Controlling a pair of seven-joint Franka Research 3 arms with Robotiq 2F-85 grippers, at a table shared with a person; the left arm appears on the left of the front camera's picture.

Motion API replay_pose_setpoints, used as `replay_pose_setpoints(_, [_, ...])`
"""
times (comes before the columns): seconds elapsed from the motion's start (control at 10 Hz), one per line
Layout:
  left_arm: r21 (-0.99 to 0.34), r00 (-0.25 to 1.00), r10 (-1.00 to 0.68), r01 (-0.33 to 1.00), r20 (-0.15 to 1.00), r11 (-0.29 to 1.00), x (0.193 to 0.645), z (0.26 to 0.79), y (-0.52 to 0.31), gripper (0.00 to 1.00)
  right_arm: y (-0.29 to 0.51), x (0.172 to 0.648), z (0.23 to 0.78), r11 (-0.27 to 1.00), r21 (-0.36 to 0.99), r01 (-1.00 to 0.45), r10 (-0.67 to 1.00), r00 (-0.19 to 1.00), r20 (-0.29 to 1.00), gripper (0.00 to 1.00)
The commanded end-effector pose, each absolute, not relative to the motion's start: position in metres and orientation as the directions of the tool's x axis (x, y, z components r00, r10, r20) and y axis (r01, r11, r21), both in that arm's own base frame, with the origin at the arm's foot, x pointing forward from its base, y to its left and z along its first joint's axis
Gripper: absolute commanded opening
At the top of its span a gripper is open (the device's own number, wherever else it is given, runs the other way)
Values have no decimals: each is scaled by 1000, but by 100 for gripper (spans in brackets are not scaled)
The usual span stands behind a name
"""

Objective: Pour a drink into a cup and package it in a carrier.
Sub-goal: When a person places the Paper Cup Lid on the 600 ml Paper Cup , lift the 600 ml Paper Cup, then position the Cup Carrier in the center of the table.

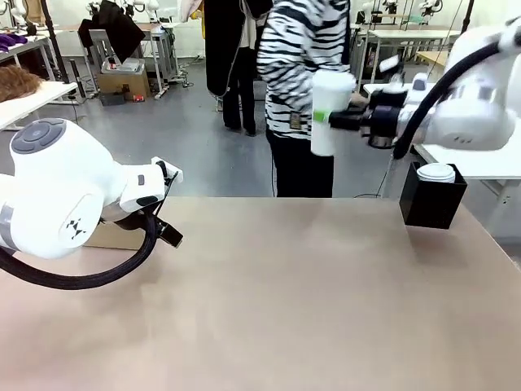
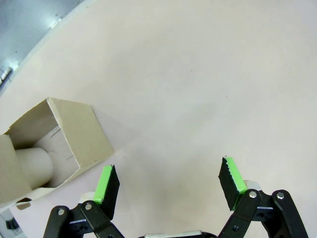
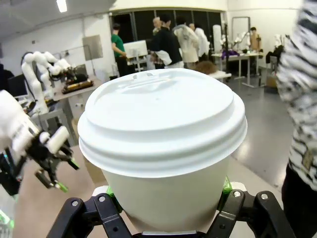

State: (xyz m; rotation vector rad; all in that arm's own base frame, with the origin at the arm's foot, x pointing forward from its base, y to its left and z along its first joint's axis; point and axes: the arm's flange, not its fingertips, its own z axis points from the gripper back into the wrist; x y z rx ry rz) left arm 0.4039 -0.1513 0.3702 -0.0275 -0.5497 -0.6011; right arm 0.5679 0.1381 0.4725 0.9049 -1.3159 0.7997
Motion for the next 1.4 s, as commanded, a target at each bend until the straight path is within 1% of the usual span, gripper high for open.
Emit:
replay_pose_setpoints(0.0, [131, 686, -530, 544, 499, 828, 404, 370, -151, 100, 128, 529, 522, 430, 117, -895, -10, 125, 992, 80])
replay_pose_setpoints(0.1, [131, 686, -530, 544, 499, 828, 404, 370, -151, 100, 125, 513, 545, 413, 126, -902, -7, 135, 991, 80])
replay_pose_setpoints(0.3, [131, 686, -530, 544, 499, 828, 404, 370, -151, 100, 119, 493, 570, 405, 132, -905, -3, 143, 990, 80])
replay_pose_setpoints(0.4, [131, 686, -530, 544, 499, 828, 404, 370, -151, 100, 110, 481, 575, 310, 148, -939, -36, 144, 989, 80])
replay_pose_setpoints(0.5, [131, 686, -530, 544, 499, 828, 404, 370, -151, 100, 123, 499, 571, 418, 102, -903, -11, 107, 994, 80])
replay_pose_setpoints(1.3, [131, 686, -530, 544, 499, 828, 404, 370, -151, 100, 123, 499, 571, 418, 102, -903, -11, 107, 994, 80])
